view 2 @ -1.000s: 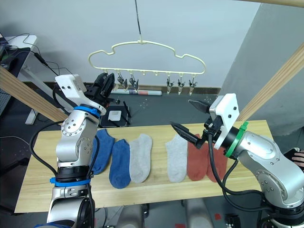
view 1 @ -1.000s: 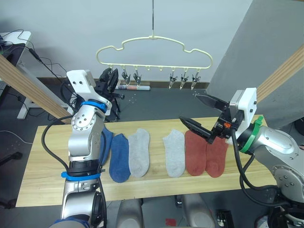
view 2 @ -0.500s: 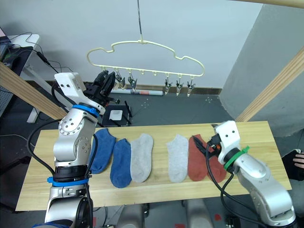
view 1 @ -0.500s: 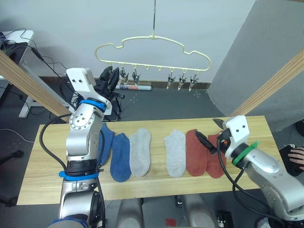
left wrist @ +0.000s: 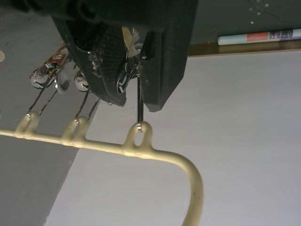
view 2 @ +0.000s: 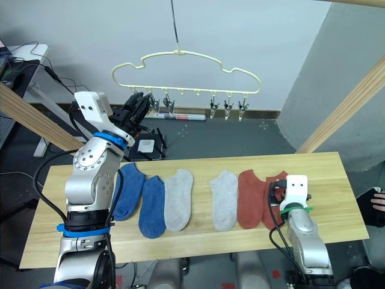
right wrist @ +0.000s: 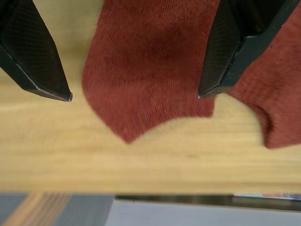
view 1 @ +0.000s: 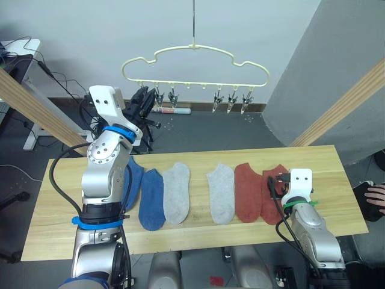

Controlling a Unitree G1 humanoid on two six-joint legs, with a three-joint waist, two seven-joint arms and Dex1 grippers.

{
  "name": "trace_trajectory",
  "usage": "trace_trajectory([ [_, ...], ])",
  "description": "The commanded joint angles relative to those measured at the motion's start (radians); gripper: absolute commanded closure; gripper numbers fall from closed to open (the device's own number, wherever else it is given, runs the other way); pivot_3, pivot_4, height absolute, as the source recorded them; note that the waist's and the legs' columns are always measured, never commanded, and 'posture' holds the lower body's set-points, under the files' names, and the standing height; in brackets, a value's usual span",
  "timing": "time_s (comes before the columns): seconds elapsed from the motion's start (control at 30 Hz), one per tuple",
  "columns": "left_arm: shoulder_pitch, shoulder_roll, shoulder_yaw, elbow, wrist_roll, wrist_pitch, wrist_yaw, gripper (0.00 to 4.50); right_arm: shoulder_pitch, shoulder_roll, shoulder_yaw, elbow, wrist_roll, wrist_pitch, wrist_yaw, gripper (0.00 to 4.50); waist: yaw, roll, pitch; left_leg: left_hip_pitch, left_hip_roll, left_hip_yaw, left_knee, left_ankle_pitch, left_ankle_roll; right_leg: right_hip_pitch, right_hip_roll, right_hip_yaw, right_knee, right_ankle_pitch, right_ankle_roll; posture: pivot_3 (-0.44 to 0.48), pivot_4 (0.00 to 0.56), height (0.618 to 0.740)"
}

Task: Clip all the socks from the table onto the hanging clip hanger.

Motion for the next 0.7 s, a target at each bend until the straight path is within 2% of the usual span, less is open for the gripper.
trace_trajectory([
  [0.03, 0.001, 0.015, 0.005, -0.061, -0.008, 0.000, -0.007, 4.02, 0.004, 0.026, -0.034, 0.009, 0.041, 0.019, 0.020, 0.00, 0.000, 0.000, 0.000, 0.000, 0.000, 0.000, 0.000, 0.000, 0.000, 0.000, 0.000, 0.000, 0.000, 0.000, 0.000, -0.086, 0.400, 0.740],
  [0.37, 0.004, 0.020, 0.006, -0.069, -0.017, 0.019, -0.013, 4.03, 0.014, 0.080, -0.062, 0.039, 0.063, 0.137, 0.016, 0.00, 0.000, 0.000, 0.000, 0.000, 0.000, 0.000, 0.000, 0.000, 0.000, 0.000, 0.000, 0.000, 0.000, 0.000, 0.000, -0.078, 0.399, 0.740],
  [0.5, 0.005, 0.025, 0.008, -0.073, -0.033, 0.040, -0.030, 4.03, 0.027, 0.059, -0.040, 0.036, 0.022, 0.135, 0.022, 1.21, -0.001, 0.000, 0.000, 0.000, 0.000, 0.000, 0.000, 0.000, 0.000, 0.000, 0.000, 0.000, 0.000, 0.000, 0.000, -0.080, 0.397, 0.740],
  [0.7, -0.007, 0.044, 0.016, -0.077, -0.075, 0.079, -0.079, 4.04, 0.025, 0.024, -0.044, 0.023, 0.025, 0.106, 0.073, 3.39, -0.001, 0.000, 0.000, 0.000, 0.000, 0.000, 0.000, 0.000, 0.000, 0.000, 0.000, 0.000, 0.000, 0.000, 0.000, -0.082, 0.395, 0.740],
])
